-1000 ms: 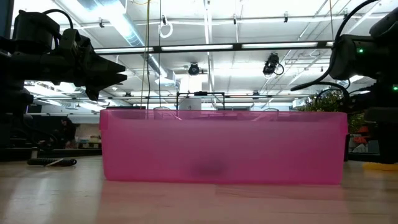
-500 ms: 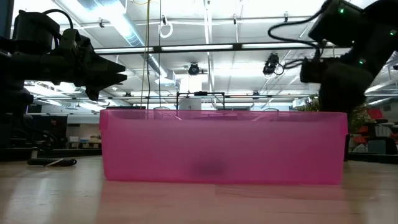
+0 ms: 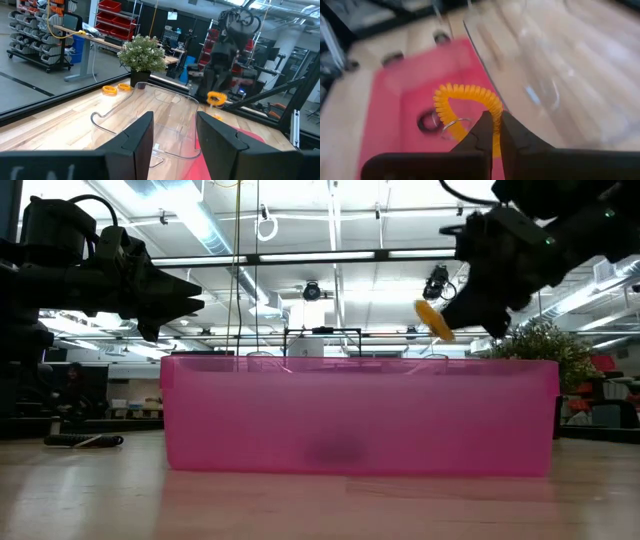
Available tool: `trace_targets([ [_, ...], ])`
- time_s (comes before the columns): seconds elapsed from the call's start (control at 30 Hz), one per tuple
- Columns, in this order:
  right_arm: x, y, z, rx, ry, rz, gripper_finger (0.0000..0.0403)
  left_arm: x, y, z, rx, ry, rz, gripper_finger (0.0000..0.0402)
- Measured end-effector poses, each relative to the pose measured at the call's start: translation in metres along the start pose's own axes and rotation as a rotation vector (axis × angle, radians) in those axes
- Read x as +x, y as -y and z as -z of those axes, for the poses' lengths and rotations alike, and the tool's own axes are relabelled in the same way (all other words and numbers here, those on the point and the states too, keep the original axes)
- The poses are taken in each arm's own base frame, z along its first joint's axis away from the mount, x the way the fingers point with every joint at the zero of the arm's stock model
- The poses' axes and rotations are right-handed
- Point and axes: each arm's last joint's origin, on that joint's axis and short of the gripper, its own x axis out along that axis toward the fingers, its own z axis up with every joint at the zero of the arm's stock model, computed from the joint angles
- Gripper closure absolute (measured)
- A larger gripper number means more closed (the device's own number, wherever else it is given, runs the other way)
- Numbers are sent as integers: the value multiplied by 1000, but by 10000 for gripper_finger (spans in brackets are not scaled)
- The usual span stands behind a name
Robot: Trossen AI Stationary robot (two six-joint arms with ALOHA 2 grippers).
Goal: Sort spring keychains
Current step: Put the yellow spring keychain into the transparent bin
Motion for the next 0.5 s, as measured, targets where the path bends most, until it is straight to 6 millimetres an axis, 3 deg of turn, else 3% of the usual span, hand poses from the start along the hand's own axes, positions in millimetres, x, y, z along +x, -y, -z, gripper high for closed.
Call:
trace_targets([
  [0.5,9,2,-28,34,385,189,394,0,0,0,0,0,0,248],
])
